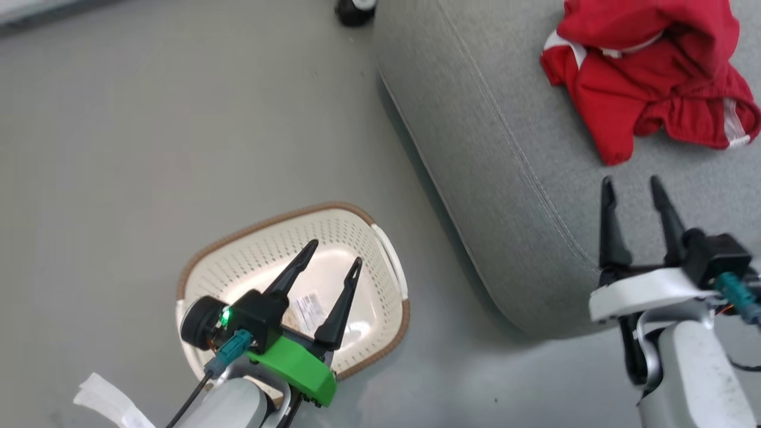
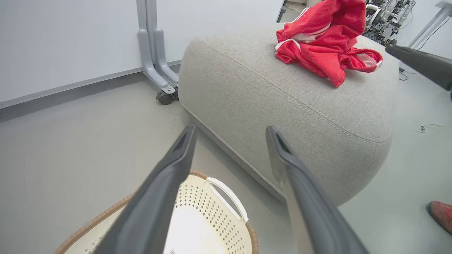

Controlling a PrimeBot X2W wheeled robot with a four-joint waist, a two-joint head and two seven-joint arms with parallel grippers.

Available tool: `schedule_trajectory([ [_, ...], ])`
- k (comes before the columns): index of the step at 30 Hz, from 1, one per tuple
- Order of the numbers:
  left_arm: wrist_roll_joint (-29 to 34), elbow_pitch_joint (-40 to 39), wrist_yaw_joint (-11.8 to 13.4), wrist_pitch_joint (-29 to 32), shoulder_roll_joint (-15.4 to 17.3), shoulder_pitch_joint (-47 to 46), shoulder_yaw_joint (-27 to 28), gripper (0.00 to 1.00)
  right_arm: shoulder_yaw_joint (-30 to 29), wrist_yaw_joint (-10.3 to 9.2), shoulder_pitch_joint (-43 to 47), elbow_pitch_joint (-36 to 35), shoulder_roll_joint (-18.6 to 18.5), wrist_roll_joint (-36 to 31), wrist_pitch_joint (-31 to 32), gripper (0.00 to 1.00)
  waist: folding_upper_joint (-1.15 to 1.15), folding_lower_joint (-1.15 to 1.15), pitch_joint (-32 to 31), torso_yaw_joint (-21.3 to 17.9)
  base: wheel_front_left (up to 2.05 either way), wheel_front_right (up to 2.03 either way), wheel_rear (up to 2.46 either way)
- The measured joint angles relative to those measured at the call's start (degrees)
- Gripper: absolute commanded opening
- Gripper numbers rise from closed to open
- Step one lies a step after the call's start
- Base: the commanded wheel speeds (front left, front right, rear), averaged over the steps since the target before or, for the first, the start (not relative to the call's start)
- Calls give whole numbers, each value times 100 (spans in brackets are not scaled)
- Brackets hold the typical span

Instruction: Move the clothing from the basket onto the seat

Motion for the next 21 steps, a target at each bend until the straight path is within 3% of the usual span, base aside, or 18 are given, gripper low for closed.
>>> schedule_trajectory([
  [8, -190, 475, 271, -48, -407, 646, 699, 100, 788, 0, 531, 171, -3, 58, 0, 100, 0, 0, -999, 464, 0, 0, 0],
  [14, 152, 331, 500, -55, -670, 1262, 1600, 100, 944, 0, 851, 59, -7, 134, -1, 100, 0, 0, -1661, 805, 0, 0, 0],
  [18, 498, -4, 495, -56, -827, 1722, 2294, 100, 1055, 0, 1080, -85, -3, 124, -1, 100, 0, 0, -2011, 1045, 0, 0, 0],
  [21, 801, -294, 318, -56, -949, 2032, 2739, 100, 1112, 0, 1272, -229, -7, 129, 0, 100, 0, 0, -2216, 1218, 0, 0, 0],
])
